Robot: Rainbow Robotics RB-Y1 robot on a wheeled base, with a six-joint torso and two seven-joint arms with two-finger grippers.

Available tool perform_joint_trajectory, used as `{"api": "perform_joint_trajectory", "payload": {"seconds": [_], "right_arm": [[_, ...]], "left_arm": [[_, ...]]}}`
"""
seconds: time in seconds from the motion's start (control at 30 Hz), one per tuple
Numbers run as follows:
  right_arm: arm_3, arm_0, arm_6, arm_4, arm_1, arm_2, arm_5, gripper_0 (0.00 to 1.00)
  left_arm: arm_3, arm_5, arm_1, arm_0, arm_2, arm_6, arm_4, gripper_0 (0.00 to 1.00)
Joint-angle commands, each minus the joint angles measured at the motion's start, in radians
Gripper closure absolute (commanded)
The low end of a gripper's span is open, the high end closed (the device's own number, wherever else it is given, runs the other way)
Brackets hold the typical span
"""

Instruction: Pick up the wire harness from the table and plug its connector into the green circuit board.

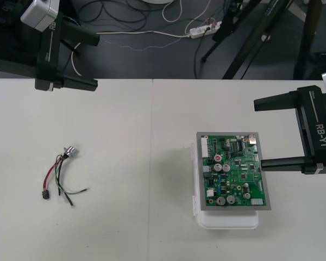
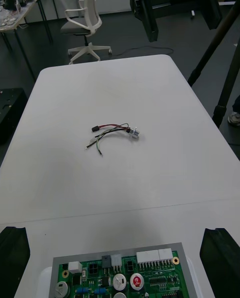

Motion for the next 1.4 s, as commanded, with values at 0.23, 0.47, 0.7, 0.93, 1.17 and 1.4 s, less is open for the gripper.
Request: {"api": "perform_joint_trajectory", "payload": {"seconds": [0.23,0.47,0.7,0.93,1.17,1.4], "right_arm": [[0.000,0.002,0.052,0.004,-0.020,-0.013,-0.005,0.00],[0.000,0.002,0.052,0.004,-0.020,-0.013,-0.005,0.00],[0.000,0.002,0.052,0.004,-0.020,-0.013,-0.005,0.00],[0.000,0.002,0.052,0.004,-0.020,-0.013,-0.005,0.00],[0.000,0.002,0.052,0.004,-0.020,-0.013,-0.005,0.00],[0.000,0.002,0.052,0.004,-0.020,-0.013,-0.005,0.00]], "left_arm": [[-0.019,0.043,0.003,0.012,0.027,-0.049,-0.005,0.14],[-0.019,0.043,0.003,0.012,0.027,-0.049,-0.005,0.14],[-0.019,0.043,0.003,0.012,0.027,-0.049,-0.005,0.14],[-0.019,0.043,0.003,0.012,0.027,-0.049,-0.005,0.14],[-0.019,0.043,0.003,0.012,0.027,-0.049,-0.005,0.13],[-0.019,0.043,0.003,0.012,0.027,-0.049,-0.005,0.14]]}}
